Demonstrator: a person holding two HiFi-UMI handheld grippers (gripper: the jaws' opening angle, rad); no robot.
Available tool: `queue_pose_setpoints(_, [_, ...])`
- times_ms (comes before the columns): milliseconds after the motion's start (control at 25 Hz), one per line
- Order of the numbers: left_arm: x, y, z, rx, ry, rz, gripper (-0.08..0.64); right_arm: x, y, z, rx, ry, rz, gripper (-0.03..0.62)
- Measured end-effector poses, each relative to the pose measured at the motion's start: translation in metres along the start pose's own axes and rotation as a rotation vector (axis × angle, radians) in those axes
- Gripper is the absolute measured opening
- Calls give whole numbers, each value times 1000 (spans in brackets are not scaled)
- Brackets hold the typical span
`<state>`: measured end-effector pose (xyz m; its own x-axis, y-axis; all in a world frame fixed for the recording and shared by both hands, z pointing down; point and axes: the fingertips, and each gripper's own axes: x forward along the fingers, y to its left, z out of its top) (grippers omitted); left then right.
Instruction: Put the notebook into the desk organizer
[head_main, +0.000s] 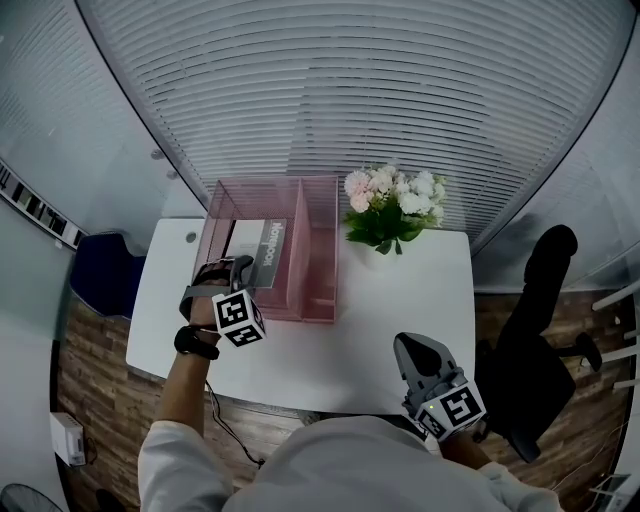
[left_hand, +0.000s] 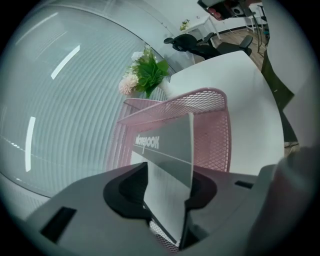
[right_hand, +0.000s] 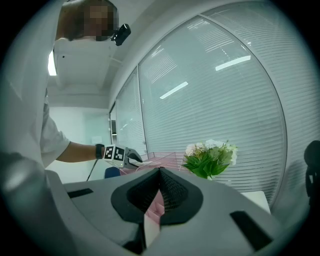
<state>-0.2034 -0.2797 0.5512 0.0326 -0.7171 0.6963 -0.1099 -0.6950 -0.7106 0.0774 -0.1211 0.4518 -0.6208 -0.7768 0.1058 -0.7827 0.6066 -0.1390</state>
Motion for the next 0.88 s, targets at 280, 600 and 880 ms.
queue_pose_setpoints(280, [-1, -5, -5, -14, 47, -233, 240, 1, -2, 2, 5, -7, -1, 12])
queue_pose_setpoints(600, [-9, -19, -6, -15, 76, -502, 348, -1, -11, 1, 18, -16, -19, 12])
queue_pose_setpoints(880, [-13, -29, -6, -16, 83, -572, 347, -2, -18, -2, 34, -13, -22, 12])
